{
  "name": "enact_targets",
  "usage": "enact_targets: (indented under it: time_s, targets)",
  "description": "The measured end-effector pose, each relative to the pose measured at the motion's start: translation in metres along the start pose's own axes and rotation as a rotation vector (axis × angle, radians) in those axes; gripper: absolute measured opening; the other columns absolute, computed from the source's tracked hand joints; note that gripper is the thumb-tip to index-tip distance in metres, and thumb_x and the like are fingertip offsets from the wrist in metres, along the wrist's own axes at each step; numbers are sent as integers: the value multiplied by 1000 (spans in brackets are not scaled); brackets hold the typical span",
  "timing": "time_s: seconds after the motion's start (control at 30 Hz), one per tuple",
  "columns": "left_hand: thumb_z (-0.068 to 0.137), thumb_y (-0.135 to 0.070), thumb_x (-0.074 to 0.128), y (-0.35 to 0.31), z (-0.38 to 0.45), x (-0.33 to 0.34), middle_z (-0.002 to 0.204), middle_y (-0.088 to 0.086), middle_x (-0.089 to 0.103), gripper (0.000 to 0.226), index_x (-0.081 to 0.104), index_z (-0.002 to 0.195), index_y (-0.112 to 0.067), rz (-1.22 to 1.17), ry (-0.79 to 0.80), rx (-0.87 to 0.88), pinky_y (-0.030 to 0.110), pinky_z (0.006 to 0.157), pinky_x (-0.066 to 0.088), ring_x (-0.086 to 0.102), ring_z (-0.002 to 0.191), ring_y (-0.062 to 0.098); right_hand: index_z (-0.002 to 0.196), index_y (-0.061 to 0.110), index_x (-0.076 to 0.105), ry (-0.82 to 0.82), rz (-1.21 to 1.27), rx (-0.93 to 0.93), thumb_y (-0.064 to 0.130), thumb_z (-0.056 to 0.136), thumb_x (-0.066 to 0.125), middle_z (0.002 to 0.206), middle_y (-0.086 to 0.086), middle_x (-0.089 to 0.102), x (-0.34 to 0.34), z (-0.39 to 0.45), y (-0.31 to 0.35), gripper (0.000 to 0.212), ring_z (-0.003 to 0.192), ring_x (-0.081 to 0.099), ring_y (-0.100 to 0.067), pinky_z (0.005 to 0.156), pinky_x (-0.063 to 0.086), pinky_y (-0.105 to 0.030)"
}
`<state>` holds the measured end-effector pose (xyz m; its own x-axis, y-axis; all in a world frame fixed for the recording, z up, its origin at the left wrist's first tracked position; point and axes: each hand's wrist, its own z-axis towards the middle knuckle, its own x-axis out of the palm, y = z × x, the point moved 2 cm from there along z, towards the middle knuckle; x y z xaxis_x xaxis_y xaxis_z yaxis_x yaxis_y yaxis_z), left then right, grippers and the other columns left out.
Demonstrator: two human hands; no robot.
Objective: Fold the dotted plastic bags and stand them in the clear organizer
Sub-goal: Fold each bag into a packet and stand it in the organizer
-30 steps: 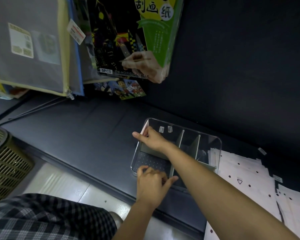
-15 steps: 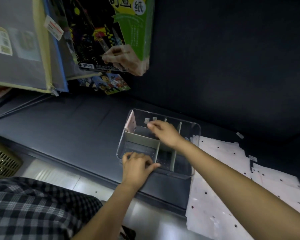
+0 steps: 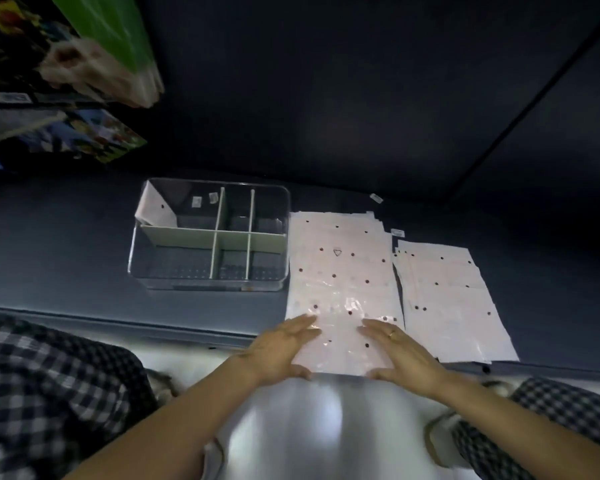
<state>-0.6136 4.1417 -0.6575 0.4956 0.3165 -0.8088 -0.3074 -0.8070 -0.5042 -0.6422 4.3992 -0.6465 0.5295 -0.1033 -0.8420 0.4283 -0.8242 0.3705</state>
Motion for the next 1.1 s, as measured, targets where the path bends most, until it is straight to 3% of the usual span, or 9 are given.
enact_targets:
  time_s: [0.1,0.2,0.37,0.53,0.7,0.77,0.83,1.0,1.1]
  targets:
    - [91,-32,59,0,-3,12,157,-9,14,56,38,143,-25,-45,-112,-7,17,114,10,13,145,7,143,24,36,-125,-7,-54,29,91,60,151,15,17,19,-16,-7,58,140,9,0,111,8,-9]
    - [92,-31,58,0,-4,10,149,-16,34,36,57,128,-27,-85,-215,-57,16,107,27,33,137,4,117,15,64,-284,63,-1,20,90,62,141,11,45,19,-19,-11,27,137,33,-5,105,20,-7]
    - [85,-36,66,-2,-7,12,150,-21,28,57,45,137,-31,-1,-148,-97,17,105,29,34,135,2,129,23,53,-199,99,19,31,82,70,143,19,36,21,-19,-16,50,132,29,4,105,24,-12]
    - [90,-12,61,-7,-8,14,135,-11,54,30,66,117,-20,-56,-300,-174,10,99,34,53,121,8,95,9,71,-323,106,51,15,84,68,129,6,58,15,-14,-16,13,120,53,-9,94,38,-15]
    - [87,-17,64,-10,-2,3,117,-7,67,16,70,102,-17,-67,-296,-248,27,86,47,63,106,17,94,5,73,-204,214,73,11,88,62,127,-1,61,1,-14,-17,14,120,53,-10,97,29,-5]
    - [90,-19,62,-10,-1,-2,108,-5,71,14,70,100,-15,-74,-270,-257,28,84,46,64,100,19,96,3,71,-158,248,88,9,90,60,119,-7,65,-7,-15,-15,15,111,59,-16,100,39,-17]
    - [93,-20,57,-12,-3,-8,102,-4,72,13,69,98,-15,-67,-239,-255,29,80,46,65,95,18,94,3,69,-125,305,133,9,90,57,100,-7,68,-15,-16,-11,13,92,63,-20,89,50,-33]
    - [92,-7,55,-15,-9,-37,64,-13,59,26,56,74,-26,-521,-170,-192,22,62,38,50,58,-2,80,16,56,27,609,177,11,93,51,75,2,55,-43,-22,-6,15,68,46,-10,67,39,-24]
    - [94,-7,53,-21,-5,-59,80,-5,65,13,60,84,-12,-788,-241,-198,18,73,43,57,75,4,77,19,57,48,745,231,11,94,52,77,9,56,-67,-13,-8,19,67,49,0,64,37,-11]
